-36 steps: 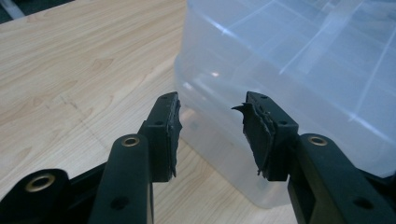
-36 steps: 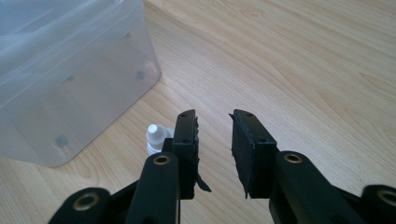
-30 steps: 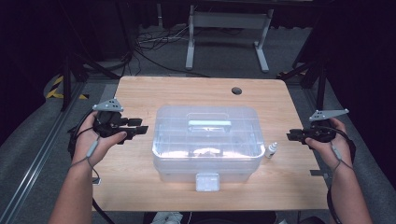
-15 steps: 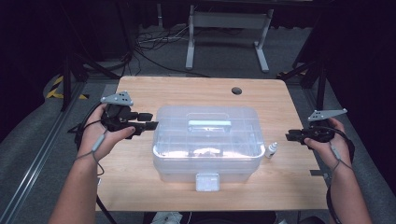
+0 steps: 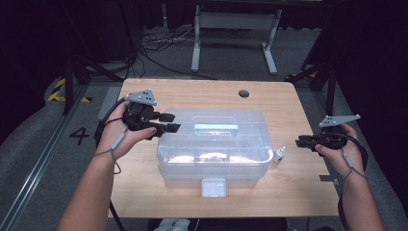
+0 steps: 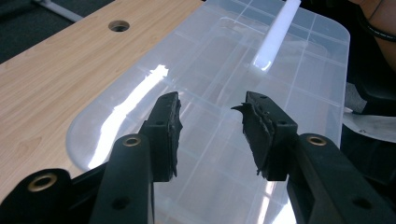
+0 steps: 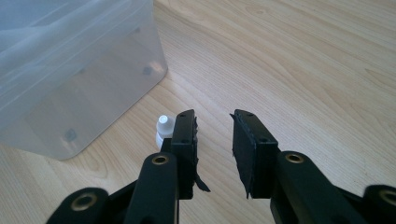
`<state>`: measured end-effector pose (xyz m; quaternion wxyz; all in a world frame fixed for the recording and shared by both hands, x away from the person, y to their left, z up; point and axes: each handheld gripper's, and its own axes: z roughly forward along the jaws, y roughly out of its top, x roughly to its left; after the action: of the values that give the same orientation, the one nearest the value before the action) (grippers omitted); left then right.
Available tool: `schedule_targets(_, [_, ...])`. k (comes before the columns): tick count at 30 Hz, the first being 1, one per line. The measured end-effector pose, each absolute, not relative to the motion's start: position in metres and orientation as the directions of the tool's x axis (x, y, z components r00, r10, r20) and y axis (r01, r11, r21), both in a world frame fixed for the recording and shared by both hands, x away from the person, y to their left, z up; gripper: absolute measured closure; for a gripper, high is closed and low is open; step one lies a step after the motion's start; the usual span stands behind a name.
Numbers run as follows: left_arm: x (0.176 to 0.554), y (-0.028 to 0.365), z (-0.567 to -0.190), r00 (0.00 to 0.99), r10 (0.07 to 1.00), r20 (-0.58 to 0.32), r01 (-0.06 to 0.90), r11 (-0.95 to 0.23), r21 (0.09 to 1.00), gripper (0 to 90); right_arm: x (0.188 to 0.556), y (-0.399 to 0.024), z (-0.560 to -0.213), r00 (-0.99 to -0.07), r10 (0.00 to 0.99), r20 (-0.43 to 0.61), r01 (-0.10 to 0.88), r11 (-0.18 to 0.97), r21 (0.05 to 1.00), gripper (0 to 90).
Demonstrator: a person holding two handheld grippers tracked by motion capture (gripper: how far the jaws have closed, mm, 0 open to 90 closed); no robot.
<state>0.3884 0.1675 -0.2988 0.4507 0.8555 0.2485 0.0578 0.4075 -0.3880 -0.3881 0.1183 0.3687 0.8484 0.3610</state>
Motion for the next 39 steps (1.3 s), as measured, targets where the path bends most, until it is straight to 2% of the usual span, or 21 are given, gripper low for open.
schedule_targets(10, [0.394, 0.148, -0.298, 0.890, 0.439, -0.124, 0.353, -0.490, 0.797, 54.0, 0.401, -0.392, -0.389, -0.690, 0.720, 0.072, 0.549, 0.456, 0.701, 70.2])
schedule_targets(17, [0.398, 0.131, -0.304, 0.907, 0.402, -0.122, 0.340, -0.529, 0.778, 48.6, 0.399, -0.394, -0.390, -0.680, 0.728, 0.088, 0.561, 0.439, 0.702, 68.9])
schedule_targets(27, [0.400, 0.109, -0.311, 0.924, 0.364, -0.117, 0.318, -0.561, 0.764, 50.1, 0.400, -0.392, -0.391, -0.687, 0.721, 0.088, 0.558, 0.446, 0.700, 68.9])
schedule_targets(30, [0.401, 0.103, -0.313, 0.926, 0.359, -0.114, 0.315, -0.573, 0.757, 52.2, 0.400, -0.391, -0.391, -0.689, 0.719, 0.087, 0.556, 0.448, 0.700, 68.9])
schedule_targets(37, [0.403, 0.096, -0.317, 0.920, 0.379, -0.102, 0.328, -0.596, 0.733, 69.4, 0.398, -0.390, -0.389, -0.694, 0.715, 0.085, 0.552, 0.453, 0.700, 69.0])
schedule_targets(39, [0.403, 0.096, -0.318, 0.920, 0.379, -0.100, 0.326, -0.597, 0.733, 70.0, 0.398, -0.390, -0.389, -0.696, 0.713, 0.081, 0.548, 0.456, 0.701, 69.0])
